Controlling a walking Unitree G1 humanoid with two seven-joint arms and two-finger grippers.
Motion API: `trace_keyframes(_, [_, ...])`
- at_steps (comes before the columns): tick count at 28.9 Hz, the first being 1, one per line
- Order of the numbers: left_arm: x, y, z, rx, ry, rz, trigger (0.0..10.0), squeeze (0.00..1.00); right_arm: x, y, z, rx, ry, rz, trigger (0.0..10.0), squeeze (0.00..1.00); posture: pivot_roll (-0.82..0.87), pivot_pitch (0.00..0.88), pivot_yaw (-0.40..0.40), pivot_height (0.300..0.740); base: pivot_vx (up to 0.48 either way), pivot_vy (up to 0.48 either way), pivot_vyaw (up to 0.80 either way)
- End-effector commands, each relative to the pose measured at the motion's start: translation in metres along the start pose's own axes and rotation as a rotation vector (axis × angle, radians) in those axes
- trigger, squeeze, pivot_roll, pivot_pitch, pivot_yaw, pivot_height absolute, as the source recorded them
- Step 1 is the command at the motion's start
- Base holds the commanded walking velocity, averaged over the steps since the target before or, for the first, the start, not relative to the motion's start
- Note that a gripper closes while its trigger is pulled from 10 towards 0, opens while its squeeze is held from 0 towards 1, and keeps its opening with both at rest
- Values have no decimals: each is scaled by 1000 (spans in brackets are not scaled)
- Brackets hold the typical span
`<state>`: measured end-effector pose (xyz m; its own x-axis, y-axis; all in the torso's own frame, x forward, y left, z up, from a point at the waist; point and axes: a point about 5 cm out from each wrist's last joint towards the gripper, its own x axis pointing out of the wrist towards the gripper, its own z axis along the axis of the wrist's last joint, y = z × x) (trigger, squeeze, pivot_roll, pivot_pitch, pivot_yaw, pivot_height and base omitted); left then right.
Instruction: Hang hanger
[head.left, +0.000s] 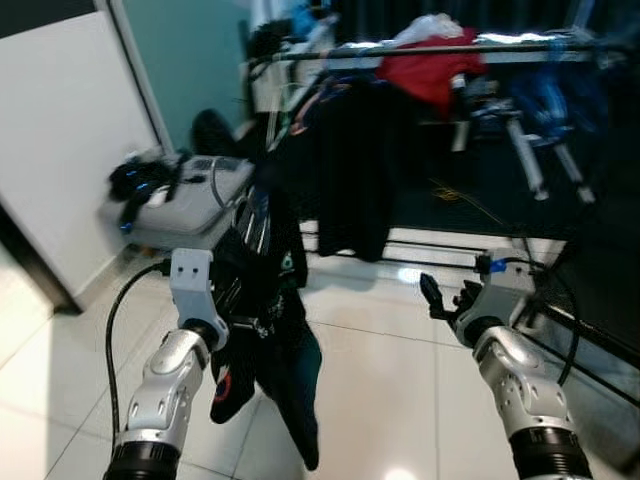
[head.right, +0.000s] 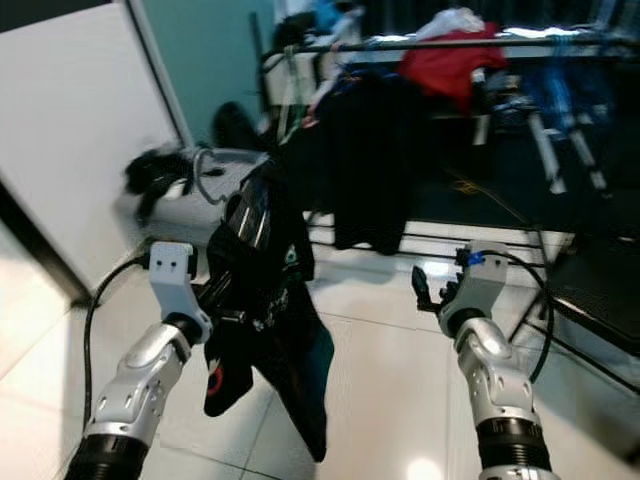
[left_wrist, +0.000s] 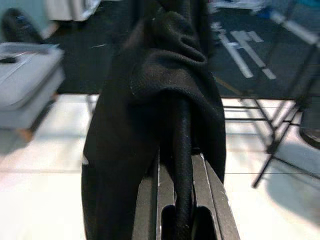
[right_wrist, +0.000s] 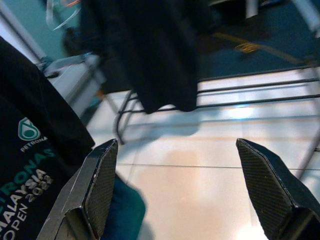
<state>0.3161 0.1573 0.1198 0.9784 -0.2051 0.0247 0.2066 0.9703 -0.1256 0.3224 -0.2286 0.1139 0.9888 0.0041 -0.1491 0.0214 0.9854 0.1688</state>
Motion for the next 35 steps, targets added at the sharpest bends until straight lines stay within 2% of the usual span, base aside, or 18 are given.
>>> trace_keyframes(1, [0, 5, 3, 29, -22, 16, 10000, 0, 2, 6, -4, 1, 9, 14, 10000, 0, -114, 0, 85, 740, 0, 0, -800])
trace_keyframes(26, [1, 9, 5, 51, -33, 23, 10000, 0, 3, 8, -6, 6, 1, 16, 10000, 0, -111, 0, 90, 740, 0, 0, -792])
trace_keyframes(29, [2, 9, 9, 67, -52, 18, 10000, 0, 2, 8, -5, 12, -10, 10, 10000, 0, -113, 0, 95, 740, 0, 0, 0])
trace_keyframes(35, [4, 8, 20, 86, -105, 8, 10000, 0, 2, 8, -5, 19, -16, 11, 10000, 0, -115, 0, 97, 740, 418, 0, 0])
